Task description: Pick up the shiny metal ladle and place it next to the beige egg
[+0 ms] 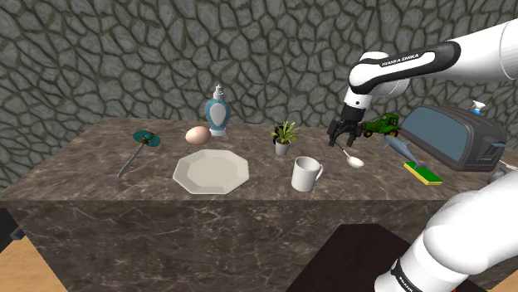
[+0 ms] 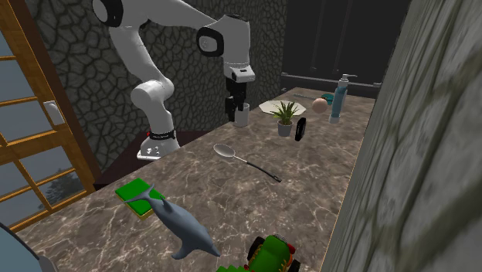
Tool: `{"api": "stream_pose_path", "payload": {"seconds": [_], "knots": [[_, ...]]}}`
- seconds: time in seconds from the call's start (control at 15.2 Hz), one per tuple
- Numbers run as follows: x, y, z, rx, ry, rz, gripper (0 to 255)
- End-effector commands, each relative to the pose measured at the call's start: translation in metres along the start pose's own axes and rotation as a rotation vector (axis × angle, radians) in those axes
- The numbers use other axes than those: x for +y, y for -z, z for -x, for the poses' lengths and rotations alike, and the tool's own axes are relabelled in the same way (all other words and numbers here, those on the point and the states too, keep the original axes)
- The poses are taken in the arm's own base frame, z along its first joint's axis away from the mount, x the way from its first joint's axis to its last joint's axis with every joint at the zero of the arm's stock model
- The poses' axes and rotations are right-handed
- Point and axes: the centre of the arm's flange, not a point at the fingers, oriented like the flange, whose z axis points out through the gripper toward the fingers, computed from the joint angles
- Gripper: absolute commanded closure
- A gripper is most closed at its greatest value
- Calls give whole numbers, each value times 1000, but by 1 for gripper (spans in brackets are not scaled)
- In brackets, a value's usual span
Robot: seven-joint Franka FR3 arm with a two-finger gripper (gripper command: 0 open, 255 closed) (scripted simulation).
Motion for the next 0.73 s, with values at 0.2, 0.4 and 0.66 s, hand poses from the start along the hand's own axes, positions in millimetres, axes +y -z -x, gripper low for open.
{"api": "stream_pose_path", "payload": {"seconds": [0.2,0.4,0.66], "knots": [[56,-15,-35,26,-93,-3,0],[89,-25,-52,40,-149,-5,0],[135,-37,-73,60,-223,-8,0]]}}
